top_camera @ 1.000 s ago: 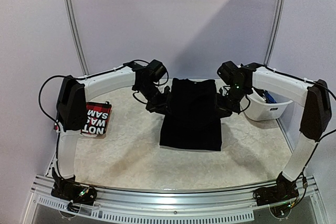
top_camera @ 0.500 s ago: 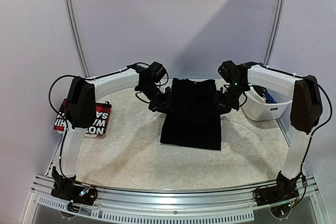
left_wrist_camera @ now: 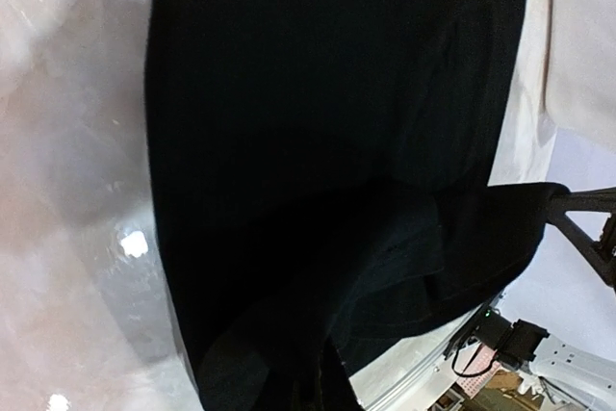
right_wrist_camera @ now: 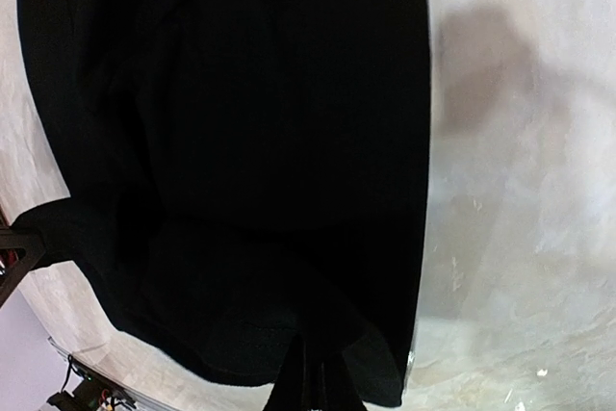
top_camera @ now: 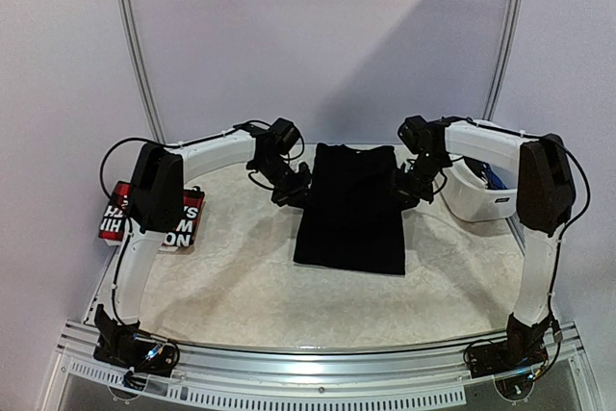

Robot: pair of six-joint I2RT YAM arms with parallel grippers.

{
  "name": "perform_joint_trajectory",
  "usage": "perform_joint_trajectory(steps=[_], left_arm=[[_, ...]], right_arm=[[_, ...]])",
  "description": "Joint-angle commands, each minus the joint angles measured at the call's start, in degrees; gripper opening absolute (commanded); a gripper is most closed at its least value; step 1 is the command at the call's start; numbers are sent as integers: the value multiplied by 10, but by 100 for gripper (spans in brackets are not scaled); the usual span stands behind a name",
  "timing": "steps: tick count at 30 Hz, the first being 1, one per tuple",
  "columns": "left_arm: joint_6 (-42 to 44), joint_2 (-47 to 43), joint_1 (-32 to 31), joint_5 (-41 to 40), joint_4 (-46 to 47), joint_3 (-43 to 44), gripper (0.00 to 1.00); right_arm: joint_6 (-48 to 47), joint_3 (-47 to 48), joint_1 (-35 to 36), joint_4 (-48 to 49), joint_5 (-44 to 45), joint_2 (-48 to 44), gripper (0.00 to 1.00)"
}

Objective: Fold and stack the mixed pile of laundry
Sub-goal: Fold the rectangle-folded T-shirt at the center of the board.

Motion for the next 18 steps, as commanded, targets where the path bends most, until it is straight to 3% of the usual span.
perform_joint_trajectory(steps=[1,9,18], left_arm=[[-24,26,16,10,15,17,0],[-91,55,36,42,77,22,5],[-172,49,67,61,155,12,30]], right_arm=[[-15,33,-21,10,-12,36,1],[-20,97,-44,8,-32,101,4],[-20,174,-68,-15,-35,161,13]])
